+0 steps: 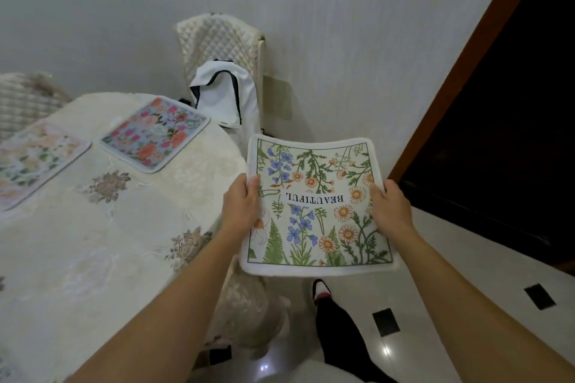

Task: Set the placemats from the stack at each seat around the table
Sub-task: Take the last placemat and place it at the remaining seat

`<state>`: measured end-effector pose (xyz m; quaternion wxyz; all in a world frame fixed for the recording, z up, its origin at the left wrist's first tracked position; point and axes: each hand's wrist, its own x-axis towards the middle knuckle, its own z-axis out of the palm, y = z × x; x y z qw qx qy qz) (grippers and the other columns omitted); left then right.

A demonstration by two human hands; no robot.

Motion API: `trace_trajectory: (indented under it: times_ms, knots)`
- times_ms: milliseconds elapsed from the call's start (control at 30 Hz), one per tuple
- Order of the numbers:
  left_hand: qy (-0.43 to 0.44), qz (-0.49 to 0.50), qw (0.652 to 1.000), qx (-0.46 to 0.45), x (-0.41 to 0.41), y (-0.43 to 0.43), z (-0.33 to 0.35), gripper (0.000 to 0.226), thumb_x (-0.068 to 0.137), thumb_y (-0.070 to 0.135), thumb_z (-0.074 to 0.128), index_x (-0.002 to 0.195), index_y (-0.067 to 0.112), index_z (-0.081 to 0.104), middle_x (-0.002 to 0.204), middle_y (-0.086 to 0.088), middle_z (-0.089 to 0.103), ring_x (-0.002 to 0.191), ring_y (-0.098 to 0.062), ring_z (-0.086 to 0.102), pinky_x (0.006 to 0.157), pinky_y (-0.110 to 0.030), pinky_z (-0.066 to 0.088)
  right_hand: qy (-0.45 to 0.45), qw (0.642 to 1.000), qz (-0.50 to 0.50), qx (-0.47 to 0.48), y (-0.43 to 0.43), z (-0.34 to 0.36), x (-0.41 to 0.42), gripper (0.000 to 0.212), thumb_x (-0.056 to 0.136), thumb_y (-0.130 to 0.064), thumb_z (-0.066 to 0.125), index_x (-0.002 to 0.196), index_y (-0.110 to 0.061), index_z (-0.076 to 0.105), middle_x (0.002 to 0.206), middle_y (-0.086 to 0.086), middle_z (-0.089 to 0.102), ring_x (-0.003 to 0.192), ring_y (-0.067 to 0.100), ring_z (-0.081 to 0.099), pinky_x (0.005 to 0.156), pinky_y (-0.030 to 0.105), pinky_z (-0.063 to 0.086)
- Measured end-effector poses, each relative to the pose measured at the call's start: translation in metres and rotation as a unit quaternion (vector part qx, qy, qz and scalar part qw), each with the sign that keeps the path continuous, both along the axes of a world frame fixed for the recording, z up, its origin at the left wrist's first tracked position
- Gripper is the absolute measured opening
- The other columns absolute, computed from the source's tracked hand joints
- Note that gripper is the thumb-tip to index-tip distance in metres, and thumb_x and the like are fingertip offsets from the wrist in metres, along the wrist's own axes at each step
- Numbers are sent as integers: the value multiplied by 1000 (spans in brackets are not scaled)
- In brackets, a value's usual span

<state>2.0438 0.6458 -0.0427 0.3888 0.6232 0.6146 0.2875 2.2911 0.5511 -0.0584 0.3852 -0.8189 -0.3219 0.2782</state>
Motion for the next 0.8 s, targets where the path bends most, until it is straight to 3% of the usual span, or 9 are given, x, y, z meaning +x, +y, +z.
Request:
trace_trajectory:
  times_ms: [167, 267, 333, 433, 500, 633, 800]
  knots:
    - [-13, 102, 995, -13, -13, 53, -2, 32, 103, 37, 41, 95, 12, 57, 87, -6, 68, 73, -19, 67, 53, -28, 54, -8, 995, 95, 0, 98, 4, 3, 21, 105, -32, 39, 104, -17, 53, 88, 1, 63, 73, 13, 60, 54, 26, 41]
    - [-22, 169, 985, -21, -23, 78, 4, 31, 103, 39, 42, 94, 14, 58, 88, -6, 70, 76, -23, 70, 63, -42, 58, 5, 987, 162, -14, 158, 8, -2, 25, 104, -36, 39, 104, -16, 54, 91, 5, 66, 77, 21, 65, 63, 34, 52]
    - [-22, 213, 977, -21, -31, 92, 6, 32, 103, 38, 43, 97, 12, 59, 89, -7, 70, 76, -22, 69, 60, -37, 55, -2, 980, 200, -10, 195, 11, -8, 25, 103, -39, 39, 101, -19, 54, 92, 5, 67, 82, 26, 66, 74, 42, 56]
    - [-25, 275, 961, -21, -46, 105, 9, 32, 103, 38, 43, 98, 11, 59, 87, -7, 71, 71, -23, 71, 49, -33, 53, 3, 966, 258, -1, 239, 16, -25, 23, 103, -37, 39, 100, -20, 54, 86, 4, 66, 74, 22, 65, 62, 35, 54]
    - [-31, 315, 948, -19, -59, 107, 10, 30, 102, 39, 44, 97, 13, 59, 88, -7, 72, 73, -24, 72, 53, -37, 57, 11, 955, 295, 1, 262, 16, -40, 23, 104, -35, 40, 99, -18, 55, 86, 4, 65, 72, 19, 63, 57, 30, 47]
    - [-55, 398, 916, -16, -93, 94, 13, 28, 101, 38, 49, 98, 11, 58, 90, -5, 73, 75, -19, 73, 63, -39, 60, 40, 932, 360, 8, 292, 16, -85, 23, 103, -31, 42, 108, -16, 59, 98, 5, 65, 86, 21, 62, 64, 29, 44]
    - [-93, 478, 873, -13, -143, 61, 15, 24, 101, 34, 50, 104, 12, 59, 90, -1, 73, 73, -14, 74, 53, -24, 57, 57, 887, 458, 17, 308, 14, -158, 22, 104, -30, 42, 104, -14, 56, 92, 2, 63, 82, 18, 62, 65, 32, 48]
